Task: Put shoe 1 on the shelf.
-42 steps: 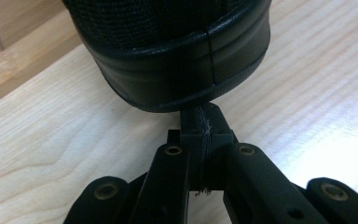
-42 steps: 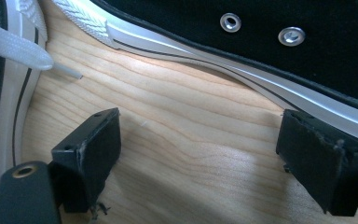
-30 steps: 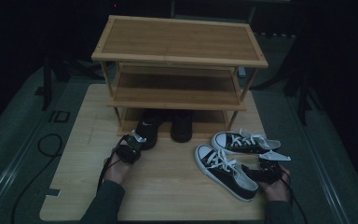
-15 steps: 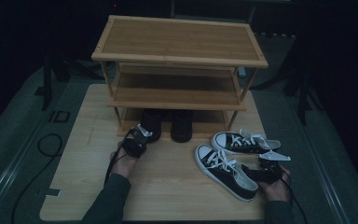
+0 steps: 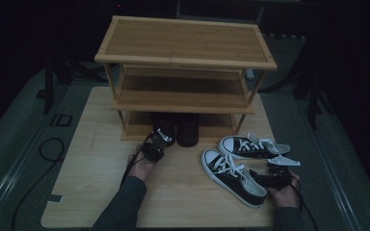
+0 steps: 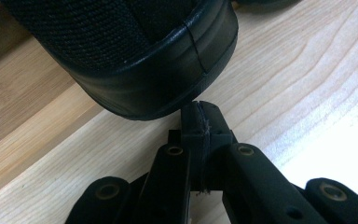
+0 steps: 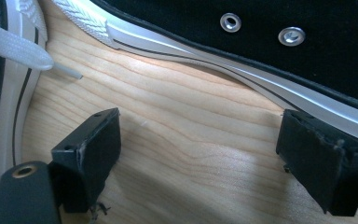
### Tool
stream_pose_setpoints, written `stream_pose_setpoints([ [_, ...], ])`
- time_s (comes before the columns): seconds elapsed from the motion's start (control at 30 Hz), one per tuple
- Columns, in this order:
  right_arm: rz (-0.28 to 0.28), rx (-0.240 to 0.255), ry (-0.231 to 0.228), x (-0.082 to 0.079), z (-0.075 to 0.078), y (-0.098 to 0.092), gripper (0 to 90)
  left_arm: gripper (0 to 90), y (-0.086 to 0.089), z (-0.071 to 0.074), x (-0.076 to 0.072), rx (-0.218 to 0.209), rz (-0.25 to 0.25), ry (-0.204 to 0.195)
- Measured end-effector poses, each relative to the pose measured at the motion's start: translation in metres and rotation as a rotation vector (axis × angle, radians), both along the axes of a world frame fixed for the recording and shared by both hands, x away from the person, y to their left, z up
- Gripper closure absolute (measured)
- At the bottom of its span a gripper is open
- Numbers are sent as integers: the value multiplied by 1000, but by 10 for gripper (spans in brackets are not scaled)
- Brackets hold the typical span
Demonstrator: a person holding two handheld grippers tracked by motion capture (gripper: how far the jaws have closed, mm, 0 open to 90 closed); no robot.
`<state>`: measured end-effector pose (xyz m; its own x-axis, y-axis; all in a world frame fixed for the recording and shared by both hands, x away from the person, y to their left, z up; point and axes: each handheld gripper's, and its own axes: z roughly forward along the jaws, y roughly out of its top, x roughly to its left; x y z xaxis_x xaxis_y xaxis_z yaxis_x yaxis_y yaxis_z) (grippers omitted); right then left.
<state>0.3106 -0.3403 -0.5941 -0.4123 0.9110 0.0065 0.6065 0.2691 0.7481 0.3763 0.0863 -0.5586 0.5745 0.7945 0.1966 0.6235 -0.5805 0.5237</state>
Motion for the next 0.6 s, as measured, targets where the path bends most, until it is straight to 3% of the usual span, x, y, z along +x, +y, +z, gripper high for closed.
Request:
stream_pose_setpoints([
  [0.33, 0, 0, 0, 0, 0, 0, 138, 890, -2, 1, 4, -11, 5, 12],
  [0.43, 0, 0, 0, 0, 0, 0, 138, 785, -1, 2, 1, -25, -6, 22],
  [0.5, 0, 0, 0, 0, 0, 0, 138, 761, 1, 2, 0, -36, -5, 30],
  [0.53, 0, -1, 0, 0, 0, 0, 138, 761, 6, 2, -4, -80, 4, 42],
  [0.6, -2, 0, 0, 0, 0, 0, 138, 706, 12, 2, -8, -90, 11, 45],
])
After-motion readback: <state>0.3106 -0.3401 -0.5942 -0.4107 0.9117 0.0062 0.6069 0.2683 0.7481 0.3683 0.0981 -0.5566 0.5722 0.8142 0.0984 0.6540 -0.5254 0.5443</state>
